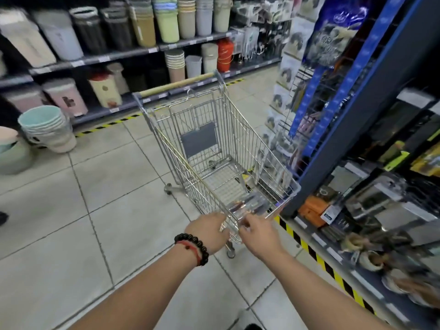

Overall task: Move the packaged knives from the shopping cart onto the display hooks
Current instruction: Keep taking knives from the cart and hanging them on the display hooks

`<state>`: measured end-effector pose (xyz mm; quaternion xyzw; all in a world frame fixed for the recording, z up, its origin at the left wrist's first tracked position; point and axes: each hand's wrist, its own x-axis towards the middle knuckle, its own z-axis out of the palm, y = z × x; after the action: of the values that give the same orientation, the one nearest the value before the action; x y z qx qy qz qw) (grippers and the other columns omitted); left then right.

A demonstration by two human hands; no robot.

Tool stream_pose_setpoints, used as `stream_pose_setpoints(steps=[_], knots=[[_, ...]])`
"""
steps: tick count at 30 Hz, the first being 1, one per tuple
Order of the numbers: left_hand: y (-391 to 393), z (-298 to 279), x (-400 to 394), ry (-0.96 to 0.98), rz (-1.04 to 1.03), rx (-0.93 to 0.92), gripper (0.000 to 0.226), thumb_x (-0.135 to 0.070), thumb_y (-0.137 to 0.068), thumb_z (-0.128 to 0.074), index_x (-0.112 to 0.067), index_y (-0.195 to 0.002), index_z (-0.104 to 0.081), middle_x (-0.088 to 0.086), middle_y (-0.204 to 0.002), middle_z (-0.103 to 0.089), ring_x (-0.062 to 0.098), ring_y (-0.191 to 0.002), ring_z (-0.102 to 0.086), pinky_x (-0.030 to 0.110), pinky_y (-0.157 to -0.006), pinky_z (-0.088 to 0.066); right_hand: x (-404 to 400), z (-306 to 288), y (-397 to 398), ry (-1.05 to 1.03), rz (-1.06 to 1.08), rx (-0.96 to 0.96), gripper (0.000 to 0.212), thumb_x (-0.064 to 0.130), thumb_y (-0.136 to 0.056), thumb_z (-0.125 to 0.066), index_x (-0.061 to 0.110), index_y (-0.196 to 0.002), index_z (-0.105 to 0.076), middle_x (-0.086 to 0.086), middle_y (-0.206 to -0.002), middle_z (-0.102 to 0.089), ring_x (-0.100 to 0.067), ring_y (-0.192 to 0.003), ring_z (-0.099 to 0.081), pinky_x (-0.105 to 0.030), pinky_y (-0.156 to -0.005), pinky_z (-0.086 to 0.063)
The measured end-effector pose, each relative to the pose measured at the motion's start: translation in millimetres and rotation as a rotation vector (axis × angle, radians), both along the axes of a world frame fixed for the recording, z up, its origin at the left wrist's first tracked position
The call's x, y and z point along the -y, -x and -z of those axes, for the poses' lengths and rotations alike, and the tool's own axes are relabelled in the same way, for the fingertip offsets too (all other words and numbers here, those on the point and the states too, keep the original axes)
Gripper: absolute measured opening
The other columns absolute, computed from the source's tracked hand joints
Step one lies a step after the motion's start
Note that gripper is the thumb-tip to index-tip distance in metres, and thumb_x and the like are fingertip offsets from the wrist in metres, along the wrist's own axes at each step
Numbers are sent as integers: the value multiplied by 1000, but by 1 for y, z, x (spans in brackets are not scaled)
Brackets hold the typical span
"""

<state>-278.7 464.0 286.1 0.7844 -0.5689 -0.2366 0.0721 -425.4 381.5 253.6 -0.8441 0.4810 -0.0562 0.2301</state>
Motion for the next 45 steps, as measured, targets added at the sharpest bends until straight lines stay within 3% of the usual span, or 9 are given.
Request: stream_pose_setpoints(steps=[5,15,21,25,32,37,41,43,45], knots=[[-42,9,34,-42,128,-1,44,-44,-93,-39,-26,-132,-50,1,-129,-57,21,-116,-54,37,-93,-48,21,6,-21,-55,128,7,8,31,-79,-51,27,-73,-47,8,-76,-51,-24,-84,-60,-31,-61,-37],[-133,21,166,-32,331,65,41,-41,-91,-42,-21,-125,-52,2,-122,-58,23,-115,-53,39,-93,-48,127,52,-119,-145,367,-10,20,32,-88,-51,19,-97,-63,-8,-102,-69,-30,-99,-64,-33,-76,-47],[-160,31,235,-130,446,49,45,-43,-91,-43,-25,-132,-49,2,-133,-53,24,-119,-53,39,-97,-46,163,51,-148,-211,532,60,16,31,-89,-52,19,-93,-60,-4,-99,-66,-27,-93,-62,-31,-67,-42],[-162,50,281,-188,554,-32,43,-41,-92,-44,-24,-132,-49,3,-132,-54,21,-113,-56,36,-93,-49,178,61,-142,-298,723,104,9,30,-85,-52,23,-85,-57,3,-86,-64,-20,-78,-61,-34,-68,-53],[-159,129,359,-287,799,13,43,-40,-90,-44,-23,-129,-51,6,-126,-58,25,-115,-52,36,-94,-46,183,105,-149,-492,1063,71,14,28,-85,-54,25,-96,-62,-1,-91,-67,-21,-80,-65,-30,-68,-52],[-146,207,398,-486,763,-131,52,-36,-92,-48,-22,-141,-39,10,-136,-50,28,-119,-52,40,-98,-46,203,169,-156,-626,1174,99,9,26,-88,-55,24,-96,-57,0,-88,-66,-20,-71,-65,-37,-63,-56],[-131,282,412,-507,827,-95,55,-40,-93,-47,-17,-142,-34,11,-138,-47,30,-121,-51,42,-98,-47,232,233,-146,-712,1326,180,15,19,-92,-52,25,-105,-52,-1,-84,-65,-16,-61,-60,-29,-51,-50],[-121,321,418,-529,785,-116,55,-35,-92,-50,-15,-141,-33,12,-133,-48,30,-115,-54,42,-95,-49,246,271,-138,-728,1373,175,18,20,-92,-54,21,-110,-54,-1,-87,-65,-16,-66,-65,-33,-59,-59],[-109,356,423,-606,562,-204,57,-33,-92,-56,-12,-140,-33,13,-131,-50,31,-112,-56,38,-94,-50,254,310,-132,-724,1401,113,24,26,-92,-55,17,-114,-52,-1,-90,-63,-20,-73,-64,-36,-66,-57]])
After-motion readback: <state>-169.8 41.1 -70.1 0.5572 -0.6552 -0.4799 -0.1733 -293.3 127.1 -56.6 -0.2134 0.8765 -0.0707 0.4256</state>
